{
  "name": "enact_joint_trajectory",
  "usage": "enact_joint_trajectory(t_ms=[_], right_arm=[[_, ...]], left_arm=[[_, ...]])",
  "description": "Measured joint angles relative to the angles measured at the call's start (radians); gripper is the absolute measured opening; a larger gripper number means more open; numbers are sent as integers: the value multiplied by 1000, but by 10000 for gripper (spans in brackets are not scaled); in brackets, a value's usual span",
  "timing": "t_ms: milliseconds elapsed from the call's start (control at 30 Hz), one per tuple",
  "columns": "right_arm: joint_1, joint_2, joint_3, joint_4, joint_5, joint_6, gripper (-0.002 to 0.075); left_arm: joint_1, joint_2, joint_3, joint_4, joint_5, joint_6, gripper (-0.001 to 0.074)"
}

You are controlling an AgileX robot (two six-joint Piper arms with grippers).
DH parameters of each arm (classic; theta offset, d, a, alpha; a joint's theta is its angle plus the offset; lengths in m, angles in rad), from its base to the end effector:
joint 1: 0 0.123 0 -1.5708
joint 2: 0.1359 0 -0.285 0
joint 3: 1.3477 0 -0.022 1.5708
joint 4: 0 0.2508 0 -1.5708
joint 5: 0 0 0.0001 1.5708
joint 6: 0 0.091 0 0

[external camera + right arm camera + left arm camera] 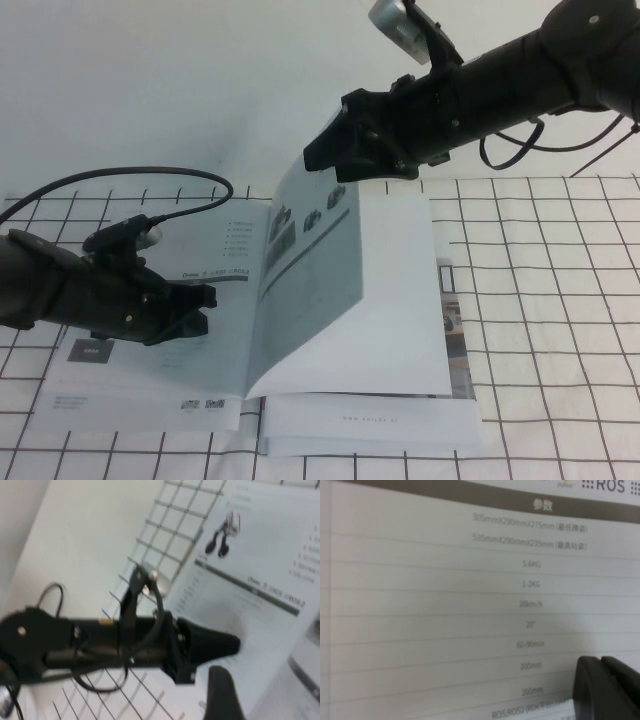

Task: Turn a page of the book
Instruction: Open the closed book

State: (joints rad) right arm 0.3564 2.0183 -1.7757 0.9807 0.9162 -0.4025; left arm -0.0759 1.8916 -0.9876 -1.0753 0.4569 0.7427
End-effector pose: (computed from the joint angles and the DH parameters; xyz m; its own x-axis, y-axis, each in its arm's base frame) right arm 0.4070 0.2156 0.2955 -0.8546 -0.0541 -0.5165 -0.4438 0.5925 0.6723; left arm 0.3516 -0.0622 0.1384 -0.9025 -0.1922 -0.3855 0.0094 0.8860 -0.4636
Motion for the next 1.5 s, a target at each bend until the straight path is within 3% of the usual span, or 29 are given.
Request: enact_joint_trajectory(t_ms=[167, 267, 433, 533, 867, 1500], right_arm=[[0, 0, 0, -94, 64, 8, 410], [0, 0, 0, -252, 105, 46, 410], [0, 39, 0, -575, 174, 244, 410], [0, 87, 23, -655, 176, 315, 410], [2, 196, 61, -653, 118, 367, 410], [2, 156, 61, -600, 96, 353, 410]], left_arm=[[0, 2, 0, -18, 4, 7, -2], [0, 4, 0, -31, 4, 14, -2], [0, 4, 0, -42, 4, 20, -2], [0, 4, 0, -47, 4, 21, -2], [0, 4, 0, -54, 6, 30, -2], [0, 4, 0, -72, 6, 53, -2]])
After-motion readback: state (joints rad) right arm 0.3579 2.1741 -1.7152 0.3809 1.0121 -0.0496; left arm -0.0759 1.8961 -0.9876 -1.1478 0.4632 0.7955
